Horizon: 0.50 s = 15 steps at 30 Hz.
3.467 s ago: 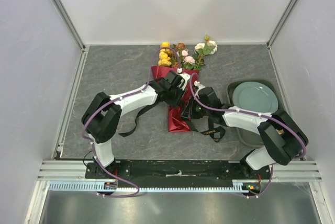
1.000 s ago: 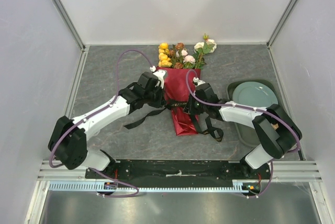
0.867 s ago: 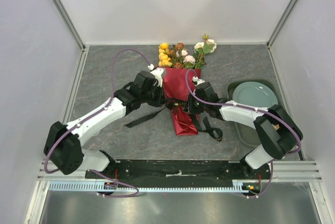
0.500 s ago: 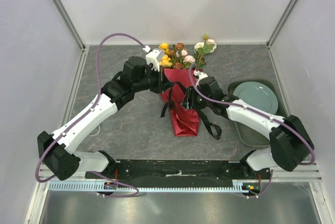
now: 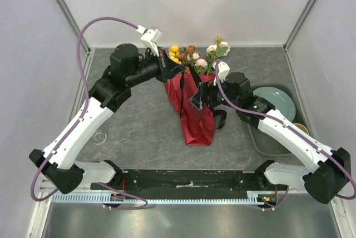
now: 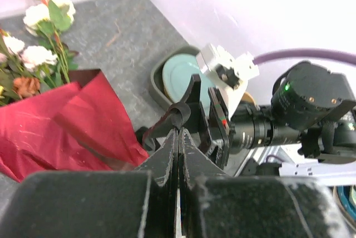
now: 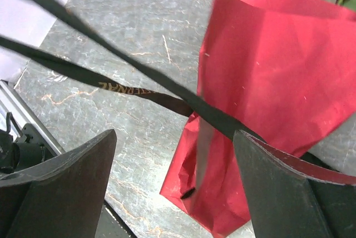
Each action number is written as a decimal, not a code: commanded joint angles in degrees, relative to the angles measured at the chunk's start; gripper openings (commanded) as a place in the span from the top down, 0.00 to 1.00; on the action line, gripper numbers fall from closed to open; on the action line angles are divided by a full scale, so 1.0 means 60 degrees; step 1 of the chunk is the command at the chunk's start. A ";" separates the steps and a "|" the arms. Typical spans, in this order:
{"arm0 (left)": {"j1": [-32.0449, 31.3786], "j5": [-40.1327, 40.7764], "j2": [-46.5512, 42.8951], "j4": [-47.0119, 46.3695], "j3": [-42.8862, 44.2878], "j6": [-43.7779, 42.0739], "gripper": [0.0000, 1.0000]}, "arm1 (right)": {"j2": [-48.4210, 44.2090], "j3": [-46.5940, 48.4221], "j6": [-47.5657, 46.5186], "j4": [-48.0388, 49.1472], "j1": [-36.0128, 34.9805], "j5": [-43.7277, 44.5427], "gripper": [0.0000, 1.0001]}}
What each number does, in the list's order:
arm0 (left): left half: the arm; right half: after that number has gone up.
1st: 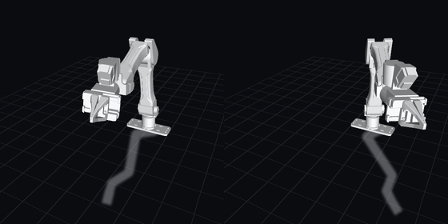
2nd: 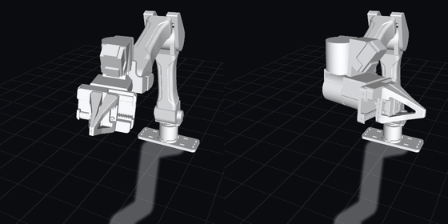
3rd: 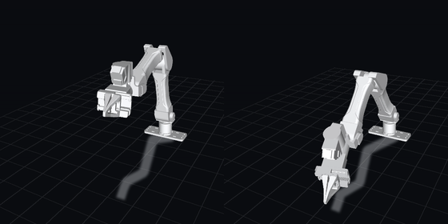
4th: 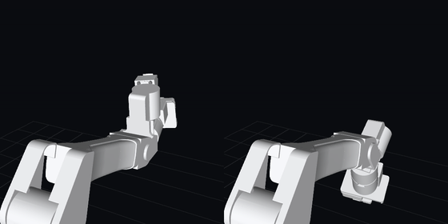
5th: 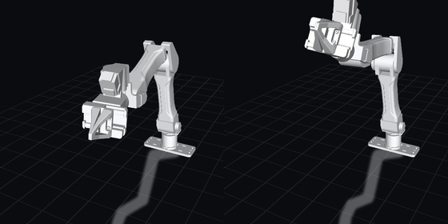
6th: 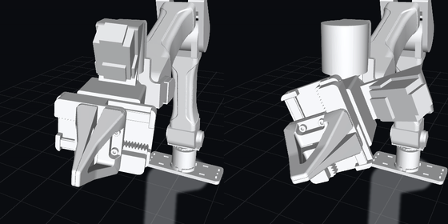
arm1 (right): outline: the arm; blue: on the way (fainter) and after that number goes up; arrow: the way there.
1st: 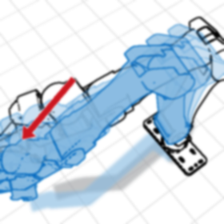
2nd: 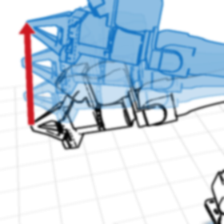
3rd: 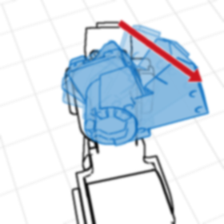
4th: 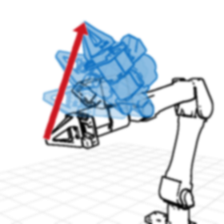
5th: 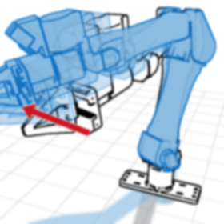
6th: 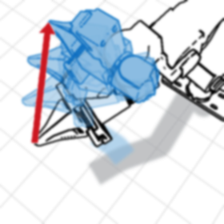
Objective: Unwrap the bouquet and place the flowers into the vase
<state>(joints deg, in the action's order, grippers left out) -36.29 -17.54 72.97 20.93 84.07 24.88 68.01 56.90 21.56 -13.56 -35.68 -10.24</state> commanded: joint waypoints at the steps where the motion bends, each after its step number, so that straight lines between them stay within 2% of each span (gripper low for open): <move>1: 0.0233 0.0301 -0.0545 -0.0324 0.1015 0.0496 0.98 | -0.0333 0.0696 -0.1044 0.0063 -0.0249 -0.0024 0.06; 4: 0.0350 0.0491 -0.0618 -0.0280 0.1382 0.0511 0.98 | -0.0436 0.0960 -0.1308 -0.0025 -0.0308 0.0328 0.02; 9: 0.0482 0.1413 -0.0633 0.0202 0.2348 -0.0147 0.98 | -0.0202 0.1312 -0.1178 -0.0054 -0.0323 0.0330 0.02; 15: 0.0483 0.3390 -0.0588 0.1287 0.4355 -0.1992 0.98 | -0.0128 0.1078 -0.0869 -0.0054 -0.0337 0.0680 0.02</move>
<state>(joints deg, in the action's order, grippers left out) -33.71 -6.74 70.48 25.76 103.00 21.54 67.05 62.35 15.75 -14.74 -37.41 -8.56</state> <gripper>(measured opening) 0.023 0.982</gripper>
